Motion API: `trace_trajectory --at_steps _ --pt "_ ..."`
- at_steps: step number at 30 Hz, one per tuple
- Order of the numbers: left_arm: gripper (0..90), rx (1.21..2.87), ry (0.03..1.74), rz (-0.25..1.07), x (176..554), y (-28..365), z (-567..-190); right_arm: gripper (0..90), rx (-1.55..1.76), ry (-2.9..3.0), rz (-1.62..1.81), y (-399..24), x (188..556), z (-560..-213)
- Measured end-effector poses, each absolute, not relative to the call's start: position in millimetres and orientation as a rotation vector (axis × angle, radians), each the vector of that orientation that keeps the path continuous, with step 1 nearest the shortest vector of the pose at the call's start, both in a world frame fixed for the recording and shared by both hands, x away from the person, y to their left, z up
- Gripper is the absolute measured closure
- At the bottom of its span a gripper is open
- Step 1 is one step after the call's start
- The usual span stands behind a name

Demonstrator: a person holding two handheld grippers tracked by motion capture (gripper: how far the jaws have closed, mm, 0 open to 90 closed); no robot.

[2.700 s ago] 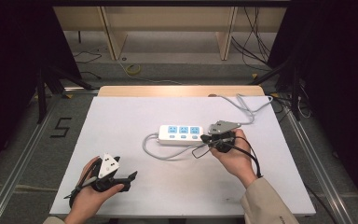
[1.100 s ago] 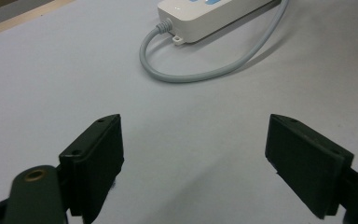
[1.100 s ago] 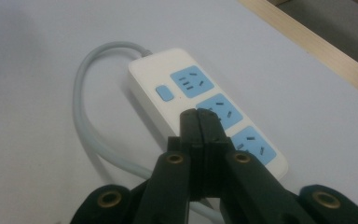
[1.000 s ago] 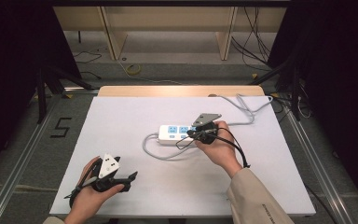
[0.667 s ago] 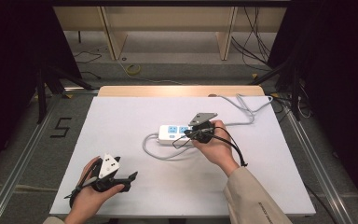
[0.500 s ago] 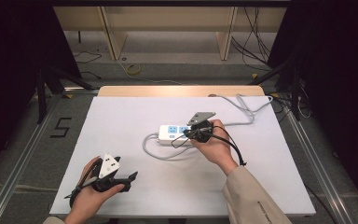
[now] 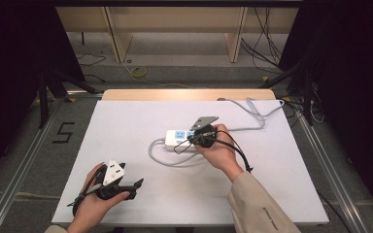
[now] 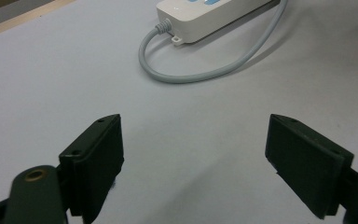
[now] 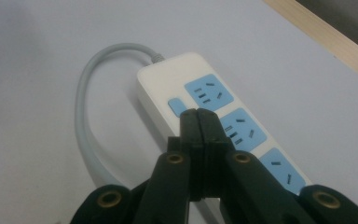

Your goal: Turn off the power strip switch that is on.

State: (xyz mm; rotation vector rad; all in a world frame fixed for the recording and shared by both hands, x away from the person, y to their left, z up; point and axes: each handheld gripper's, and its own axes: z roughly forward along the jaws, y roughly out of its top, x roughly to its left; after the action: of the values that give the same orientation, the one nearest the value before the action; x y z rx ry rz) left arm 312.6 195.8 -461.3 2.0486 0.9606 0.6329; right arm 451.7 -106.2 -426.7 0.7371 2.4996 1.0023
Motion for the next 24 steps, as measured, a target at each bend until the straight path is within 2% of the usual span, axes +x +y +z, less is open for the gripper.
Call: trace_trajectory --at_steps 24 --pt "19.3 2.048 0.957 0.629 313 195 -462 90.0 0.763 2.543 0.984 -85 468 -440"
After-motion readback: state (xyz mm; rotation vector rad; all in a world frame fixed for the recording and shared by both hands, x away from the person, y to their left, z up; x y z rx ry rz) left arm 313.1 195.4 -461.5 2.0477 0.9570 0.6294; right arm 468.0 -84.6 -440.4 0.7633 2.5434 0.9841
